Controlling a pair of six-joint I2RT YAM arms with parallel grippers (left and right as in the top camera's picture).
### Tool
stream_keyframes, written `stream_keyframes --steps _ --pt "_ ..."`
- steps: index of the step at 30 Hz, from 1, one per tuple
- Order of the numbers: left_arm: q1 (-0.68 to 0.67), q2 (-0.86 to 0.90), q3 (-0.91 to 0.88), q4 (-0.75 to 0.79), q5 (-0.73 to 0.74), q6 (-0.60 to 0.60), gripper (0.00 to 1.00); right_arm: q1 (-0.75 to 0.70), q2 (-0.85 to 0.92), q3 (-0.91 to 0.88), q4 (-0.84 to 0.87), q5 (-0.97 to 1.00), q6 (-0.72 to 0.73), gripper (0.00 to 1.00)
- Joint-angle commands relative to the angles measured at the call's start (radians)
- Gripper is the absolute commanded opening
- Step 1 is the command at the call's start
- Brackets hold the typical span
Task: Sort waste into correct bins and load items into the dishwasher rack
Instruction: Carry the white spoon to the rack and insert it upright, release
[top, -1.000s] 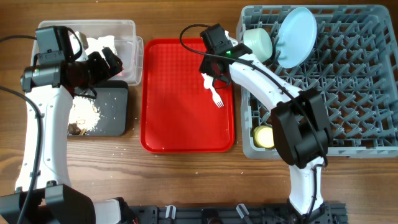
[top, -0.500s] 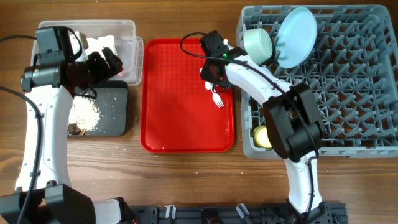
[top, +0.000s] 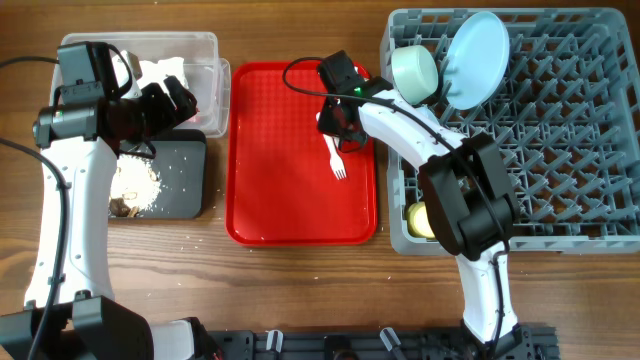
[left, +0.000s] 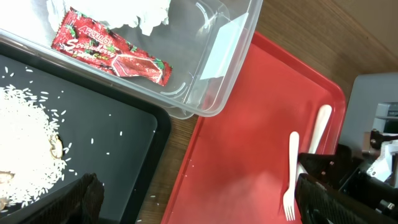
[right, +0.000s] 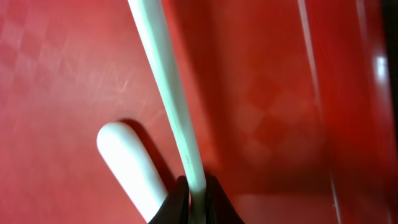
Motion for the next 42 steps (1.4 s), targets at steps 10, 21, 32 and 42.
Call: stream_keyframes --steps 10,21,32,42 --pt "0.005 -0.005 0.012 0.002 -0.010 0.010 1.00 -0.050 -0.550 0.042 -0.261 0.048 -0.527 0.04" --pt "0.005 -0.005 0.012 0.002 -0.010 0.010 1.00 -0.263 -0.669 -0.163 -0.505 0.273 -0.669 0.05" --pt "0.005 -0.005 0.012 0.002 -0.010 0.010 1.00 -0.373 -0.669 -0.444 -0.405 0.105 -0.623 0.04" --pt "0.005 -0.005 0.012 0.002 -0.010 0.010 1.00 -0.376 -0.669 -0.444 -0.440 0.179 -0.467 0.04"
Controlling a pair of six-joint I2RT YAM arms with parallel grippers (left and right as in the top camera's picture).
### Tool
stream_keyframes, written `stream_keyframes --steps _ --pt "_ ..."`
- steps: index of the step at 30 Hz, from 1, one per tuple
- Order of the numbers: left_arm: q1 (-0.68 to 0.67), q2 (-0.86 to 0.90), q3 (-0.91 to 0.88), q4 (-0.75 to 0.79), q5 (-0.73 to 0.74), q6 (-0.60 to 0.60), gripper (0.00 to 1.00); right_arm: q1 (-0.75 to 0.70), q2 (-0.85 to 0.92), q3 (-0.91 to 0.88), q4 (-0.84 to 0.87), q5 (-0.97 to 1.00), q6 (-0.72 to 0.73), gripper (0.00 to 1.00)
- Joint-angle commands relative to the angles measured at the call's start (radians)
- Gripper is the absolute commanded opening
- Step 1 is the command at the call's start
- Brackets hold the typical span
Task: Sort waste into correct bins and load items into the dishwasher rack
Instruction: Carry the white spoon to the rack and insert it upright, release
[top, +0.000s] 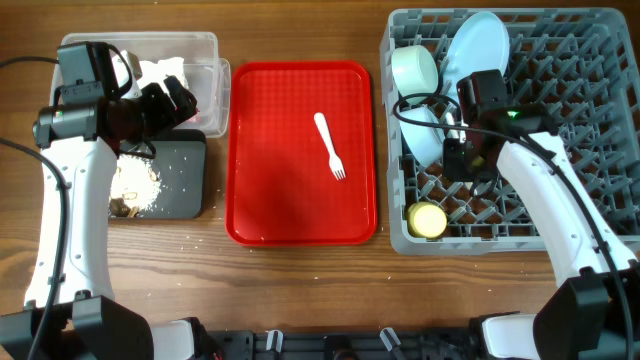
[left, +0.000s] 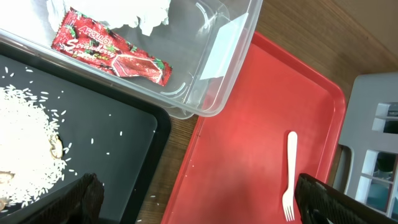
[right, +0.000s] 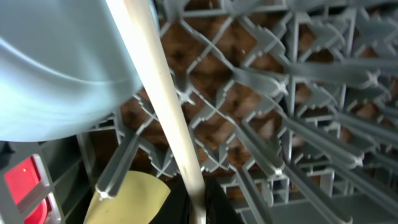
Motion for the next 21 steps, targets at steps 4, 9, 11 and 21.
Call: stream_keyframes --steps 4,9,11,21 --pt "0.005 -0.005 0.012 0.002 -0.010 0.010 1.00 -0.003 0.008 -0.002 -0.045 0.071 0.138 0.05" --pt "0.005 -0.005 0.012 0.002 -0.010 0.009 1.00 -0.003 0.008 -0.002 -0.051 0.089 0.138 0.06" --pt "0.005 -0.005 0.012 0.002 -0.010 0.009 1.00 -0.003 0.008 -0.002 -0.051 0.093 0.138 0.11" --pt "0.005 -0.005 0.012 0.002 -0.010 0.009 1.00 -0.003 0.006 0.010 -0.011 0.102 0.139 0.24"
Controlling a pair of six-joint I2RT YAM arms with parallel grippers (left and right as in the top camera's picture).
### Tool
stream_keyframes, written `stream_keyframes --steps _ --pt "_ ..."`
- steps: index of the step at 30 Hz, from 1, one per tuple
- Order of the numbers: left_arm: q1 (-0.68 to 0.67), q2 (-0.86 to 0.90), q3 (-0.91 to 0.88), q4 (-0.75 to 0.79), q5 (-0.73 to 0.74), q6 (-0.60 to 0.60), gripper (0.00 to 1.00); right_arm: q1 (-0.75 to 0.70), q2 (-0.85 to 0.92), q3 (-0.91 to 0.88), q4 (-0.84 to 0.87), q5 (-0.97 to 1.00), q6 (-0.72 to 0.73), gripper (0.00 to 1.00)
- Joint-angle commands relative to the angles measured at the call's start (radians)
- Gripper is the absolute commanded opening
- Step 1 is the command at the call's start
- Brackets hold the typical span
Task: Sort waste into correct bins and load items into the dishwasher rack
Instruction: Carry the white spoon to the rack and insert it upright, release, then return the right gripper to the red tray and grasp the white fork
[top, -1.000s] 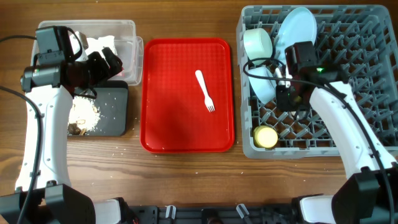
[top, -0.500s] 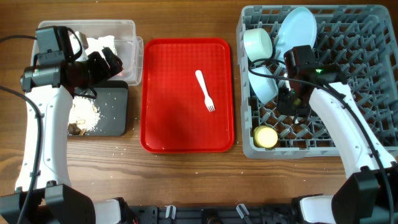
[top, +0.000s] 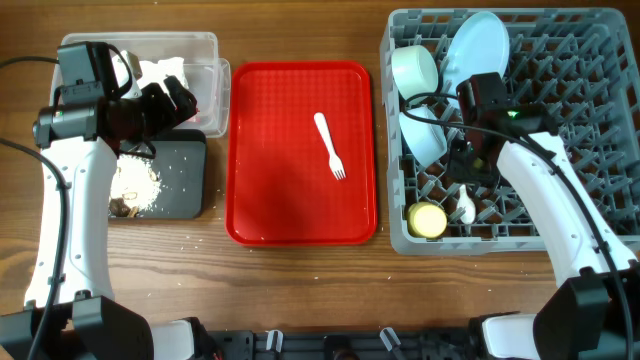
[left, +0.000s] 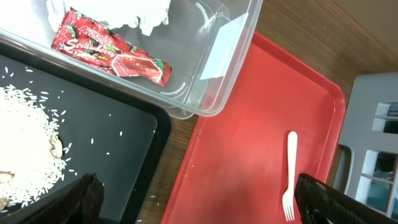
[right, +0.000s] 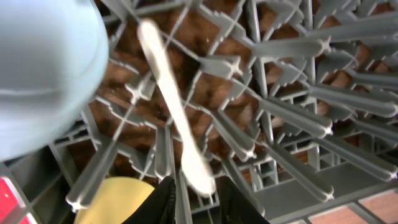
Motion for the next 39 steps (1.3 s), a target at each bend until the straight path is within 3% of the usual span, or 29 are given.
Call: stream_keyframes --steps 1,3,6,8,10,13,18,23,26,28,39 --pt "0.005 -0.005 0.012 0.002 -0.010 0.009 1.00 -0.003 0.004 0.029 0.015 0.015 0.006 0.24" --pt "0.005 -0.005 0.012 0.002 -0.010 0.009 1.00 -0.003 -0.014 0.124 -0.006 -0.054 -0.026 0.25" --pt "0.005 -0.005 0.012 0.002 -0.010 0.010 1.00 -0.003 -0.041 0.282 0.002 -0.286 -0.109 0.34" --pt "0.005 -0.005 0.012 0.002 -0.010 0.010 1.00 0.013 -0.042 0.369 0.059 -0.499 -0.108 0.34" --pt "0.005 -0.005 0.012 0.002 -0.010 0.010 1.00 0.055 -0.042 0.381 0.131 -0.550 -0.101 0.37" --pt "0.005 -0.005 0.012 0.002 -0.010 0.010 1.00 0.183 0.002 0.380 0.210 -0.503 -0.071 0.44" --pt "0.005 -0.005 0.012 0.002 -0.010 0.009 1.00 0.312 0.177 0.380 0.283 -0.486 -0.030 0.45" --pt "0.005 -0.005 0.012 0.002 -0.010 0.010 1.00 0.318 0.357 0.380 0.303 -0.525 -0.018 0.44" --pt "0.005 -0.005 0.012 0.002 -0.010 0.010 1.00 0.318 0.446 0.380 0.344 -0.538 -0.020 0.34" --pt "0.005 -0.005 0.012 0.002 -0.009 0.010 1.00 0.318 0.488 0.380 0.357 -0.539 -0.019 0.34" --pt "0.005 -0.005 0.012 0.002 -0.010 0.010 1.00 0.322 0.558 0.378 0.357 -0.505 -0.016 0.34"
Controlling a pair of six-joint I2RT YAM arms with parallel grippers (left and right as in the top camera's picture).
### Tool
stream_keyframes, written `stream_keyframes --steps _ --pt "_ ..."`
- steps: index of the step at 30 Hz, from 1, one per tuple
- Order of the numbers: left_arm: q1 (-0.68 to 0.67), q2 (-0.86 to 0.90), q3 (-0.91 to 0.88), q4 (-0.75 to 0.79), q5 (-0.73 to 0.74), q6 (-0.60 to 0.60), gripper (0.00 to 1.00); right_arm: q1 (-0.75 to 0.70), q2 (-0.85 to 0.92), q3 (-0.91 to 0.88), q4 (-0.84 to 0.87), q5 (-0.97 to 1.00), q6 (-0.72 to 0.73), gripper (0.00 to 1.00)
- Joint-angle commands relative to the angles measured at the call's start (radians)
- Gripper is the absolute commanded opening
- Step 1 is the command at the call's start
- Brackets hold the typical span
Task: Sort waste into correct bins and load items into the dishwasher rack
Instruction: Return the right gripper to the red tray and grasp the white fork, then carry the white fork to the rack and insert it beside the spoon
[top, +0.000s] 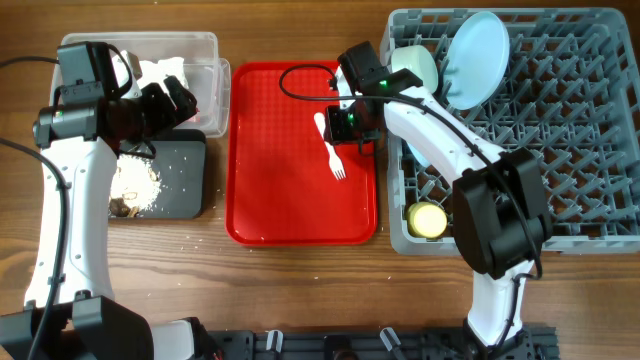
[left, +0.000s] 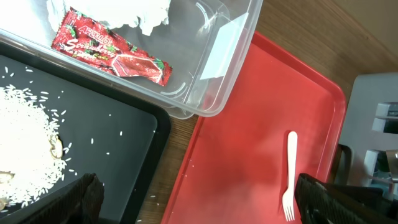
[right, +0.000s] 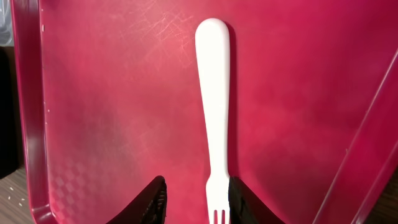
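Observation:
A white plastic fork (top: 331, 146) lies alone on the red tray (top: 270, 190), tines toward the front. My right gripper (top: 346, 122) hangs open just above it. In the right wrist view the fork (right: 214, 112) runs up the middle and its tines sit between my fingers (right: 155, 200). The grey dishwasher rack (top: 560, 200) holds a pale green cup (top: 415, 68), a light blue plate (top: 476, 45) and a yellow item (top: 430, 219). My left gripper (top: 168, 100) stands open over the bins, holding nothing.
A clear bin (left: 205, 68) at the back left holds a red wrapper (left: 112, 56) and white paper. In front of it a black tray (left: 118, 155) carries spilled rice (left: 25, 149). My right arm reaches across the rack's left edge.
My right gripper was open over the rack above a white utensil it had let go of. It is now back over the red tray, open around the fork. The left arm is unchanged.
My right gripper was shut on a white utensil lying beside the fork on the tray. Then it held that utensil over the rack. Then the utensil lay in the rack with the gripper open. Now the gripper is open over the fork.

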Motion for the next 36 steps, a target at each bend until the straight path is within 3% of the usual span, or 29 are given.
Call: stream_keyframes --steps 1,13,17,20,26,33,36 --pt "0.005 -0.005 0.012 0.002 -0.010 0.009 1.00 0.002 0.056 0.002 0.006 0.006 0.007 0.34" --pt "0.005 -0.005 0.012 0.002 -0.010 0.009 1.00 0.020 0.166 0.002 0.029 -0.014 0.019 0.32" --pt "0.005 -0.005 0.012 0.002 -0.010 0.009 1.00 0.050 0.192 0.002 0.045 -0.010 0.024 0.25" --pt "0.005 -0.005 0.012 0.002 -0.010 0.009 1.00 0.061 0.193 0.002 0.045 0.013 0.036 0.06" --pt "0.005 -0.005 0.012 0.002 -0.010 0.009 1.00 0.058 0.180 0.028 0.018 -0.012 0.069 0.04" --pt "0.005 -0.005 0.012 0.002 -0.010 0.009 1.00 -0.051 -0.056 0.237 -0.237 -0.009 -0.034 0.04" --pt "0.005 -0.005 0.012 0.002 -0.010 0.009 1.00 -0.155 -0.239 0.245 -0.345 0.118 -0.048 0.04"
